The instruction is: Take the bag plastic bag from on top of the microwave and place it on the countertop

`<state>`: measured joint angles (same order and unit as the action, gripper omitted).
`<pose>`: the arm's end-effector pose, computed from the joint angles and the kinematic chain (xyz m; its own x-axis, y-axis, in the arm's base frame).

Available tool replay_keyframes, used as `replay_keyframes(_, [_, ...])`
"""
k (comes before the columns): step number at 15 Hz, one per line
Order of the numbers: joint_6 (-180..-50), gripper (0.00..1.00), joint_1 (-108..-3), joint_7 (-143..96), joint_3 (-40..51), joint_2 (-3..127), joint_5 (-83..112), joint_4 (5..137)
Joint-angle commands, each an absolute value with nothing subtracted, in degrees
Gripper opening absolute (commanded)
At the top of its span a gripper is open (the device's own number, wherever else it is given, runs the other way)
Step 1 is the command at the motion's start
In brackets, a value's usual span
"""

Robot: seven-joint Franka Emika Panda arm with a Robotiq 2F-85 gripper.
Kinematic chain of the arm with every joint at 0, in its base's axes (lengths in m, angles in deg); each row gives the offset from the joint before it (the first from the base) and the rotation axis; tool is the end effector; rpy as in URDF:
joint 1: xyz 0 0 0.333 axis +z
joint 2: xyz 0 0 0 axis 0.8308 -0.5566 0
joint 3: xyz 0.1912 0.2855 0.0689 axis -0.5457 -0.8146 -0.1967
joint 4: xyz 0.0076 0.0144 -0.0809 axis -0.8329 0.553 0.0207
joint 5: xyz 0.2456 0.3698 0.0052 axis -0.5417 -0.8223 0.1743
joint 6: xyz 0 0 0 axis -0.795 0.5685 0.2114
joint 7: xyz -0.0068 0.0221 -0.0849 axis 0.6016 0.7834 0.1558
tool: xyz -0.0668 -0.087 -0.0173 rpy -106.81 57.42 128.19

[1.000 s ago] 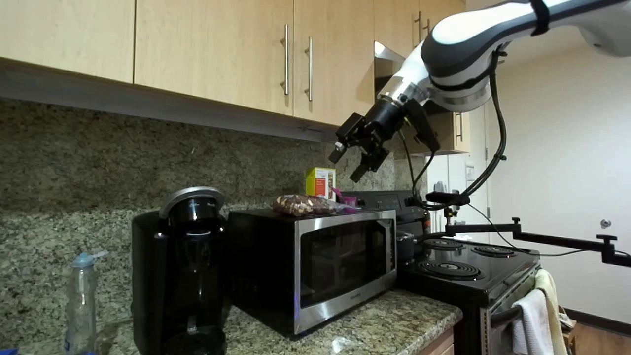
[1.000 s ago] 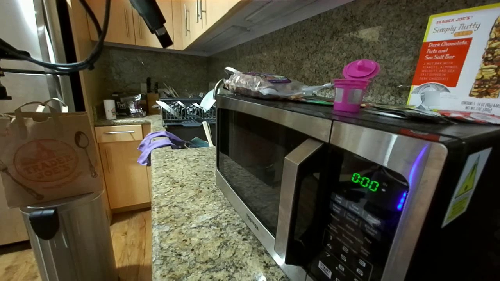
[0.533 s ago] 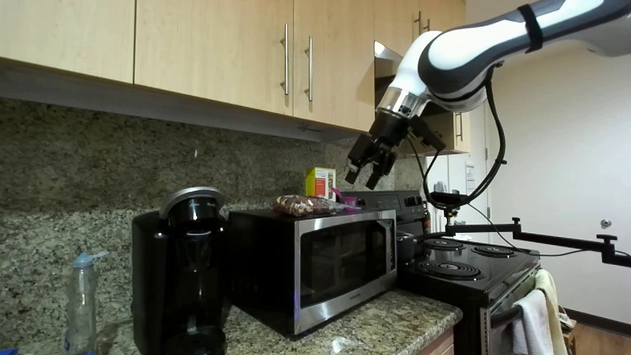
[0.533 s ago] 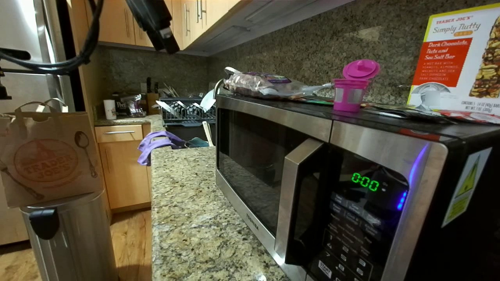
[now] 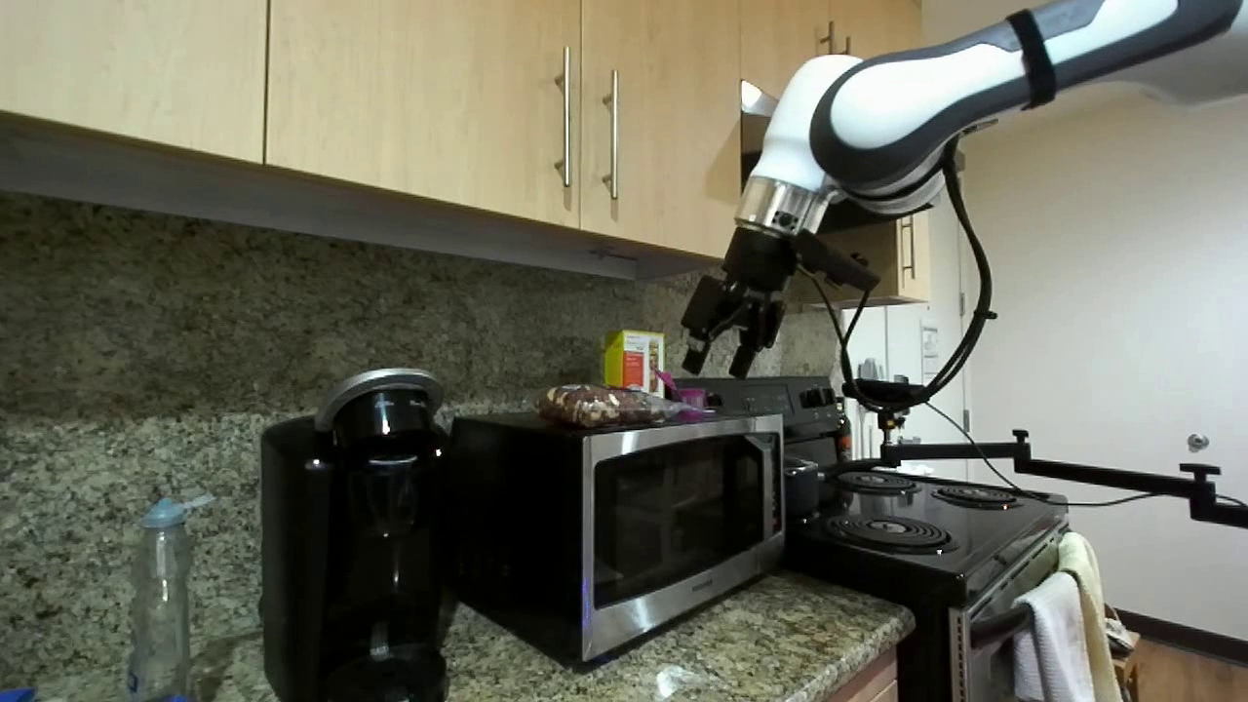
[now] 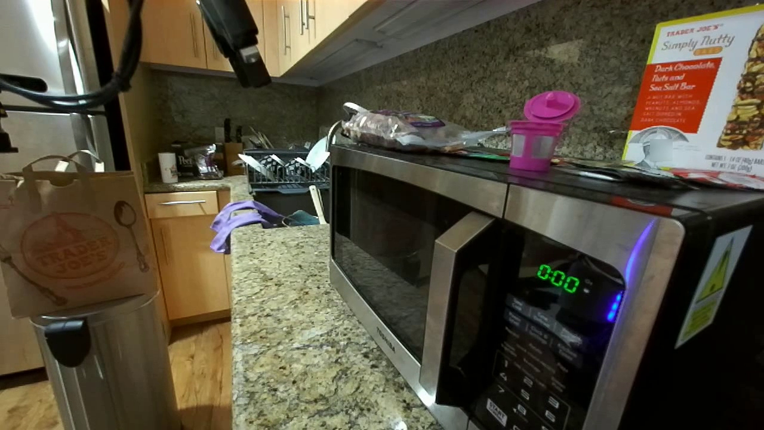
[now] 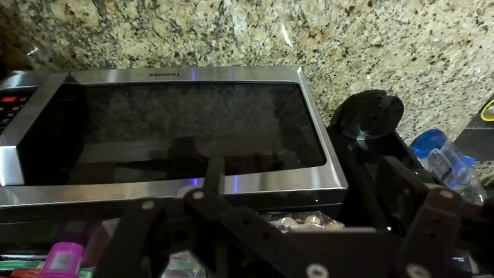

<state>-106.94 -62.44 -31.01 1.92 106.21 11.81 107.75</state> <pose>0.4778 -0.0597 0.6112 0.8579 -0.3077 0.4114 -0.3014 -0.9500 -0.0820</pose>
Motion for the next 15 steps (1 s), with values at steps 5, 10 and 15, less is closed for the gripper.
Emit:
replay_keyframes(5, [-102.4, 1.0, -67.6, -36.0, -3.3, 103.7, 30.5, 103.2])
replay_keyframes(10, [-91.5, 1.0, -67.2, -33.6, -5.6, 101.6, 43.8, 97.1])
replay_keyframes(15, [-92.7, 1.0, -65.5, -35.5, -4.2, 102.4, 43.1, 98.2])
